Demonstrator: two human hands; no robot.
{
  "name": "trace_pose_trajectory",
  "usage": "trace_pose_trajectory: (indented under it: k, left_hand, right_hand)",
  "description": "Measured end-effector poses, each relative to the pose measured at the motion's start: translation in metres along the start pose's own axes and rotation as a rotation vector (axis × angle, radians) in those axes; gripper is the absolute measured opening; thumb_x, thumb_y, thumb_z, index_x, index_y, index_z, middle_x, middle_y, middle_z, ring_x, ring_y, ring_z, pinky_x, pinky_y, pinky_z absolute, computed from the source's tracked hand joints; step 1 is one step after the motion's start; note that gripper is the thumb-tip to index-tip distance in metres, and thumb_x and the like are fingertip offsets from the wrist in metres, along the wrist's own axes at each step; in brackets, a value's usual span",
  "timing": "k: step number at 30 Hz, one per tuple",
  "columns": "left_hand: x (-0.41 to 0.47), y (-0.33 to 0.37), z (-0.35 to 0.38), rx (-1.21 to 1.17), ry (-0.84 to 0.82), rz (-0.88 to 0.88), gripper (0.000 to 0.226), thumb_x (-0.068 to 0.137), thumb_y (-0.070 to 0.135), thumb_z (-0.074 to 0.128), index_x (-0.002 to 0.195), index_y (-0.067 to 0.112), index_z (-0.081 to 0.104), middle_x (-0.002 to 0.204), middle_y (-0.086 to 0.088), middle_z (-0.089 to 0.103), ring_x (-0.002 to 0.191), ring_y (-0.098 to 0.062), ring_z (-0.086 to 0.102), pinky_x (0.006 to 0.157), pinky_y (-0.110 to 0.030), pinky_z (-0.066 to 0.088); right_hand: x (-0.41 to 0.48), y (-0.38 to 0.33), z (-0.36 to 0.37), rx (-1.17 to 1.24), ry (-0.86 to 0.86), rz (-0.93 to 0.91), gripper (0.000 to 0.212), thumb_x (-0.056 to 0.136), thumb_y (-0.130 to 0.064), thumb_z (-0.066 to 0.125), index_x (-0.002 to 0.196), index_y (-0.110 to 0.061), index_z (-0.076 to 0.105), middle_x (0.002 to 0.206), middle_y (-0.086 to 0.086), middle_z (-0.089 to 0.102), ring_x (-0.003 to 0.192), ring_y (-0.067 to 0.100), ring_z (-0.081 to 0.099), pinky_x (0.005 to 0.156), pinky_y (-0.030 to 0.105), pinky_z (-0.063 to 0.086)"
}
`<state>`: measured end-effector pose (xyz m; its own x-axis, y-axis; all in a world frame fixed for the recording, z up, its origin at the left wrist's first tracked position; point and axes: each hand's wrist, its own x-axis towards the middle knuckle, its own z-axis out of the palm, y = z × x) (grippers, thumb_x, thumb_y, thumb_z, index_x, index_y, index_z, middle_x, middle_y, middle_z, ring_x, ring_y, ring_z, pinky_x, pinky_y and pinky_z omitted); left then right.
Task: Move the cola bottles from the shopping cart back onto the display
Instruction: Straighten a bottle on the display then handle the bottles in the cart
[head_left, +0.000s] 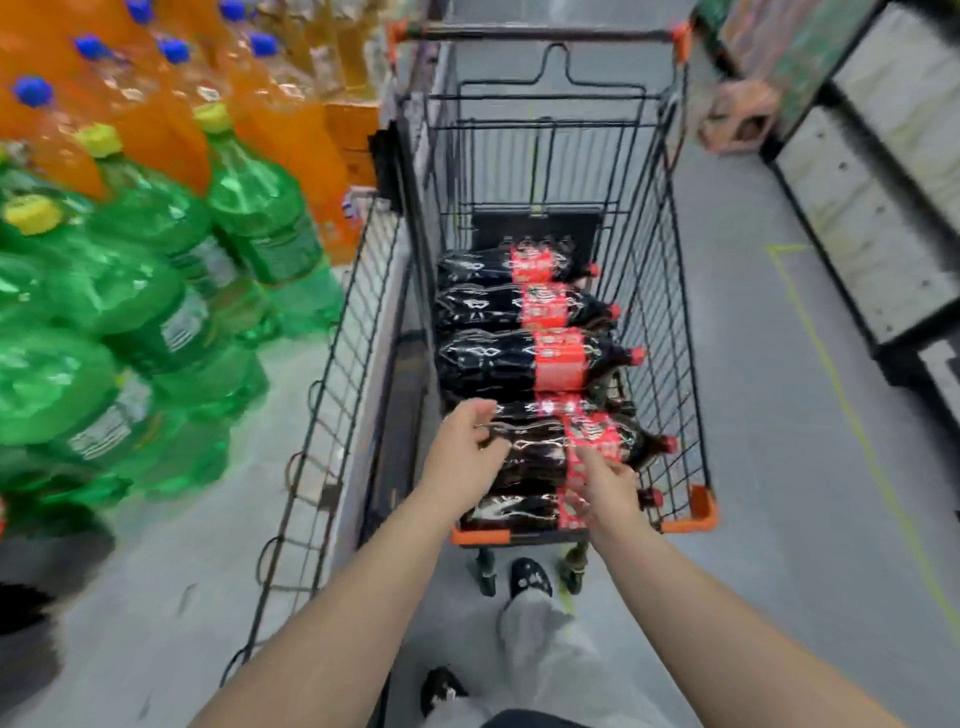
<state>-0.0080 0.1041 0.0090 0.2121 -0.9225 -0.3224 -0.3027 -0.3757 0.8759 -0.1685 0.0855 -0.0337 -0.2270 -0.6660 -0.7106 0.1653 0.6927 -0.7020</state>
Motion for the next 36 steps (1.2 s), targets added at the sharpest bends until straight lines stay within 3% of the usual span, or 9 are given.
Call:
trace_pose_trajectory:
  k: [5, 10, 13, 17, 22, 25, 29, 33, 36]
  left_hand:
    - [0.048, 0.0, 0.046, 0.277, -0.231, -0.061, 0.056, 0.092, 0.016, 0.059, 0.143, 0.017, 0.038, 0.146, -0.002, 0.042, 0.131, -0.019, 0.045, 0.105, -0.029, 0.039]
    - [0.098, -0.009, 0.073, 0.617, -0.423, -0.086, 0.073, 0.088, 0.031, 0.065, 0.149, 0.02, 0.028, 0.154, -0.003, 0.033, 0.137, -0.022, 0.038, 0.11, -0.033, 0.036]
    - [0.119, -0.012, 0.084, 0.693, -0.514, -0.057, 0.076, 0.08, 0.038, 0.072, 0.145, 0.028, 0.034, 0.148, 0.002, 0.043, 0.132, -0.021, 0.045, 0.107, -0.039, 0.041]
    - [0.144, -0.014, 0.095, 0.803, -0.617, -0.045, 0.091, 0.069, 0.052, 0.076, 0.144, 0.035, 0.028, 0.145, 0.005, 0.043, 0.13, -0.021, 0.045, 0.104, -0.043, 0.042]
    - [0.16, -0.03, 0.094, 0.822, -0.776, -0.106, 0.101, 0.069, 0.061, 0.073, 0.15, 0.029, 0.022, 0.152, 0.004, 0.036, 0.136, -0.019, 0.039, 0.111, -0.039, 0.036]
    - [0.165, -0.034, 0.092, 0.811, -0.742, -0.09, 0.107, 0.047, 0.075, 0.073, 0.14, 0.037, 0.037, 0.144, 0.01, 0.044, 0.13, -0.016, 0.045, 0.106, -0.041, 0.041]
    - [0.163, -0.032, 0.087, 0.923, -0.716, -0.033, 0.117, 0.041, 0.073, 0.076, 0.142, 0.034, 0.032, 0.132, -0.001, 0.043, 0.127, -0.026, 0.041, 0.105, -0.046, 0.04]
    - [0.16, -0.03, 0.081, 0.982, -0.724, -0.026, 0.117, 0.048, 0.064, 0.082, 0.143, 0.028, 0.026, 0.134, -0.004, 0.035, 0.129, -0.028, 0.035, 0.108, -0.046, 0.037]
    - [0.155, -0.035, 0.071, 0.809, -0.712, -0.09, 0.117, 0.037, 0.055, 0.085, 0.133, 0.029, 0.023, 0.127, 0.004, 0.049, 0.119, -0.021, 0.049, 0.104, -0.045, 0.041]
  right_hand:
    - [0.053, -0.024, -0.035, 0.093, -0.006, 0.298, 0.053, 0.085, -0.041, 0.069, 0.123, -0.009, 0.049, 0.12, 0.012, 0.055, 0.106, 0.028, 0.059, 0.095, 0.041, 0.052]
    - [0.086, -0.043, -0.047, 0.134, -0.038, 0.491, 0.05, 0.079, -0.045, 0.074, 0.109, -0.011, 0.052, 0.104, 0.011, 0.057, 0.105, 0.031, 0.059, 0.094, 0.048, 0.052]
    - [0.094, -0.052, -0.044, 0.178, -0.051, 0.578, 0.05, 0.076, -0.043, 0.077, 0.103, -0.006, 0.058, 0.094, 0.018, 0.066, 0.087, 0.032, 0.066, 0.078, 0.046, 0.056]
    - [0.109, -0.06, -0.031, 0.148, -0.078, 0.622, 0.05, 0.077, -0.051, 0.074, 0.093, -0.004, 0.065, 0.088, 0.016, 0.072, 0.081, 0.03, 0.068, 0.079, 0.045, 0.054]
    - [0.196, 0.017, -0.027, 0.08, 0.062, 0.455, 0.11, 0.019, -0.079, 0.08, 0.112, -0.022, 0.067, 0.103, 0.005, 0.074, 0.089, 0.03, 0.071, 0.084, 0.054, 0.055]
    - [0.192, 0.023, -0.01, 0.168, 0.295, 0.526, 0.148, -0.006, -0.063, 0.08, 0.131, -0.021, 0.043, 0.12, 0.012, 0.059, 0.1, 0.039, 0.063, 0.086, 0.063, 0.049]
    - [0.119, -0.022, 0.004, 0.248, 0.43, 0.424, 0.155, 0.008, -0.061, 0.087, 0.142, -0.022, 0.02, 0.13, 0.019, 0.049, 0.11, 0.042, 0.057, 0.092, 0.06, 0.048]
    - [0.092, -0.022, 0.01, 0.276, 0.433, 0.293, 0.127, 0.037, -0.056, 0.09, 0.139, -0.022, 0.024, 0.127, 0.014, 0.054, 0.108, 0.034, 0.06, 0.094, 0.051, 0.051]
    - [0.076, -0.02, 0.013, 0.231, 0.392, 0.148, 0.103, 0.054, -0.045, 0.09, 0.134, -0.023, 0.029, 0.117, 0.007, 0.059, 0.099, 0.024, 0.063, 0.092, 0.041, 0.052]
